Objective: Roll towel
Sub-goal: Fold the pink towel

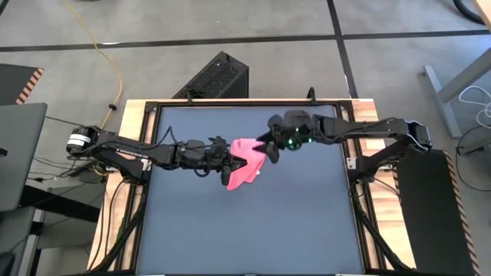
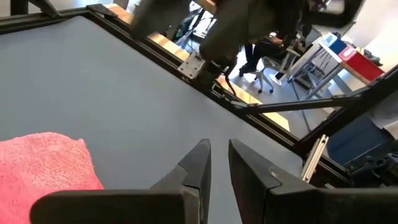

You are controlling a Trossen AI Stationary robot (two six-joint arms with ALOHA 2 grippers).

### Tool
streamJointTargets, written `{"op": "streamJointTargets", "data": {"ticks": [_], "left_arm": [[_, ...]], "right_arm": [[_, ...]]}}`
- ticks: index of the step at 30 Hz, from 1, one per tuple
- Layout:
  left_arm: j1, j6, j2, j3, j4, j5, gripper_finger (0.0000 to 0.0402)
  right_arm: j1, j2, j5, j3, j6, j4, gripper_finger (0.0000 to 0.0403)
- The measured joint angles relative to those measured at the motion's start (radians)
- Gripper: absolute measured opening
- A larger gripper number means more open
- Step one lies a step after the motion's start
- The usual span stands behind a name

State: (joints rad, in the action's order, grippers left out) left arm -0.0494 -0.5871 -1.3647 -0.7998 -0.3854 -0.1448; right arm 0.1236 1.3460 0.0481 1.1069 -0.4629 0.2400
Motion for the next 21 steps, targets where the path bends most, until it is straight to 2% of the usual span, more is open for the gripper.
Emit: {"op": "streamJointTargets", "data": {"ticks": [3, 7, 11, 15, 21], "left_arm": [[0.000, 0.000, 0.000, 0.000, 0.002, 0.000, 0.0045], [0.000, 0.000, 0.000, 0.000, 0.057, -0.006, 0.0045], [0.000, -0.065, 0.000, 0.000, 0.174, -0.067, 0.0045], [0.000, -0.182, 0.000, 0.000, 0.284, -0.129, 0.0045], [0.000, -0.238, 0.000, 0.000, 0.335, -0.151, 0.0045]], "right_arm": [[-0.008, 0.000, -0.046, -0.005, 0.003, 0.064, 0.0265], [-0.009, 0.000, -0.053, -0.072, -0.019, 0.063, 0.0265], [-0.003, 0.000, -0.060, -0.161, -0.146, 0.029, 0.0265], [0.036, 0.001, -0.073, -0.263, -0.311, -0.086, 0.0265], [0.107, 0.041, -0.064, -0.347, -0.385, -0.376, 0.0265]]}}
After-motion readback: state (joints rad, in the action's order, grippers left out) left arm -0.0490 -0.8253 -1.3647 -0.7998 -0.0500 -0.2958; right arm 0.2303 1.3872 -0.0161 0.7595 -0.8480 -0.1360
